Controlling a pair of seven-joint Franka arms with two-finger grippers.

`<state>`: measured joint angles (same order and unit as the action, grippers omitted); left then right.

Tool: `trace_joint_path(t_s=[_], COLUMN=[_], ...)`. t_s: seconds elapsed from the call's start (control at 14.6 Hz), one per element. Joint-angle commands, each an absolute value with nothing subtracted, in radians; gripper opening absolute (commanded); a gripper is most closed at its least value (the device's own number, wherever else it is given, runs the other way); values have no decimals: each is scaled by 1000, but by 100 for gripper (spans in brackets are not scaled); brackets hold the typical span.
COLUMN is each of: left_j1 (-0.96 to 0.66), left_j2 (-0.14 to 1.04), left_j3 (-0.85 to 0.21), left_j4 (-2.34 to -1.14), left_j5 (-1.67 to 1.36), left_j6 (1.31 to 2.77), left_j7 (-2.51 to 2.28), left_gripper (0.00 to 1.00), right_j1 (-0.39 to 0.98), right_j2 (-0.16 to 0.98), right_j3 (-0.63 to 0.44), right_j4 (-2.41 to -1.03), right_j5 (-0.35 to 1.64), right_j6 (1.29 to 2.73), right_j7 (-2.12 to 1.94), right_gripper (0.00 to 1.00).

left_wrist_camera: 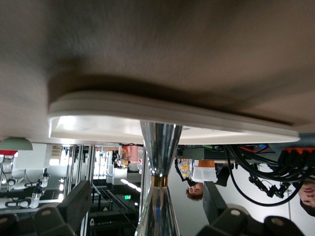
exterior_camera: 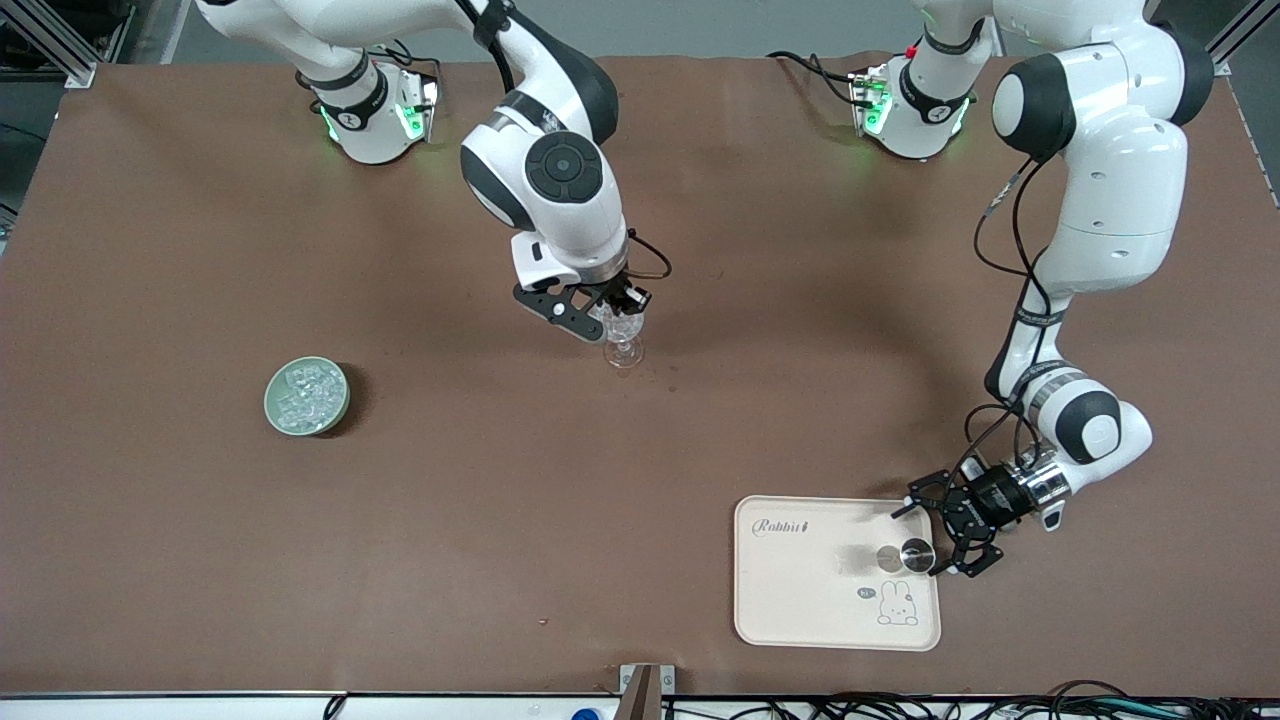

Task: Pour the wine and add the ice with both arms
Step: 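Set the jigger upright on the white tray and open the left gripper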

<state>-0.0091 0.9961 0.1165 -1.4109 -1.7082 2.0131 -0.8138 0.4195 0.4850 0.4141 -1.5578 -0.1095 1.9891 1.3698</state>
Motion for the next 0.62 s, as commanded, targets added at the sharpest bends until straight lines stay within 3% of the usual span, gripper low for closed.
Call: trace_joint_path(t_s=[0.0,0.14,0.21,0.27,0.41,0.55], left_j1=[-8,-6,-8,-8,-6,-12], left_j2=[904,867,847,827,819,821], left_j3=[138,170,190,202,206,206], left_j4=[-1477,-1473,-1462,-1438,-1332,-1244], left_j5=[-1573,-1412,-1326,-1231,-1015,-823], left_j6=[2002,1956,1928,1910,1876,1884], left_j7=[-825,-844,-844,-844,-841,-830], left_gripper=[100,100,100,100,100,100], right_j1=[423,423,423,423,423,407], right_j2=[488,488,488,488,488,479], right_j3=[419,419,420,420,420,428], right_j4=[-1560,-1559,-1559,-1557,-1552,-1536], right_j5=[-133,-133,-133,-133,-132,-132], right_j6=[1991,1990,1990,1990,1988,1985], right_j7=[1391,1391,1393,1391,1390,1387], right_gripper=[32,36,43,58,69,94])
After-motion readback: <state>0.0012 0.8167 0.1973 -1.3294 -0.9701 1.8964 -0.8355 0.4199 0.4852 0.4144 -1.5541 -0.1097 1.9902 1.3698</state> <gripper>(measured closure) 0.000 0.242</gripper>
